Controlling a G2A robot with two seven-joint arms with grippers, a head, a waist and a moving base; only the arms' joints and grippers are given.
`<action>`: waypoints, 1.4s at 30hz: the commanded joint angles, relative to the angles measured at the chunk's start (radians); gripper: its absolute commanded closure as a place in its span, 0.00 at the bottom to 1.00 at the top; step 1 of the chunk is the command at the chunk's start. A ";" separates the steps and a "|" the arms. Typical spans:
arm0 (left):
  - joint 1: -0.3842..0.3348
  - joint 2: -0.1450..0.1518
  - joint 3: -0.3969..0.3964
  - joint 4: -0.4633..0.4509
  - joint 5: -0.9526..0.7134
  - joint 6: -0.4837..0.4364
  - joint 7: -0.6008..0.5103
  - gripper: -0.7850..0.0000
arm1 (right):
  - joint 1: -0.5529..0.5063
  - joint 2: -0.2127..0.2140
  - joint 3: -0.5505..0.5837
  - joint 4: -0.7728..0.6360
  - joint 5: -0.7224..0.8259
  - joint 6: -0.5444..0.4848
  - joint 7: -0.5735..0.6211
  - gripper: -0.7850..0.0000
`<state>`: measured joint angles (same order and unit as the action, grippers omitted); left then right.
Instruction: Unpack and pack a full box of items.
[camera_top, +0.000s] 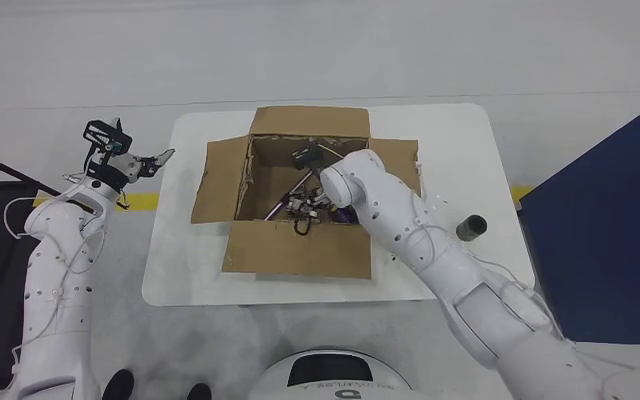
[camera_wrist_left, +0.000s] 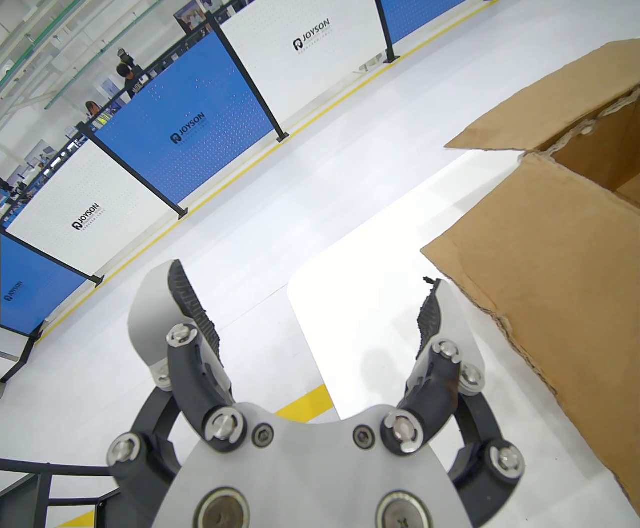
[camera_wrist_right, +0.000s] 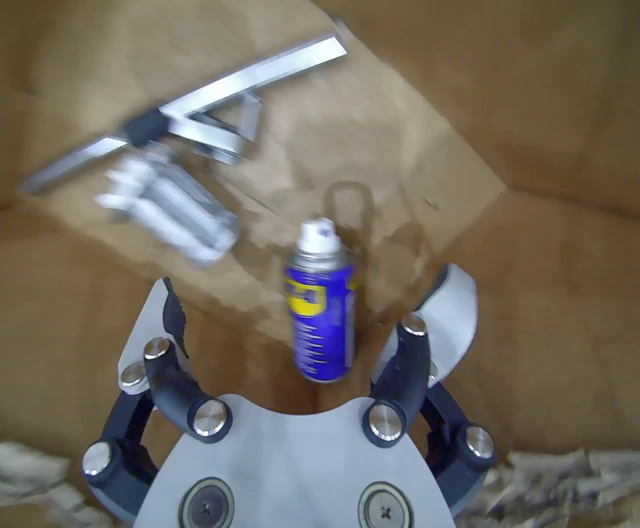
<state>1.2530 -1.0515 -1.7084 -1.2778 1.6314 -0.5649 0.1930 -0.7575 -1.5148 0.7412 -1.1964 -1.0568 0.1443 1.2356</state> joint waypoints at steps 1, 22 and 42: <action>0.000 0.000 0.000 0.000 0.000 0.000 0.000 0.00 | 0.007 0.000 0.000 0.023 0.000 0.001 0.002 0.00; 0.000 0.000 0.000 0.000 0.000 0.000 0.000 0.00 | 0.000 0.004 0.051 0.078 0.059 -0.028 0.003 0.53; 0.000 0.000 0.000 0.000 0.000 0.000 0.000 0.00 | 0.098 -0.065 -0.033 0.329 0.022 0.099 0.033 0.56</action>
<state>1.2530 -1.0515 -1.7084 -1.2778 1.6314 -0.5649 0.1930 -0.6643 -1.5763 0.7119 -0.8790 -1.0369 0.2447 1.2654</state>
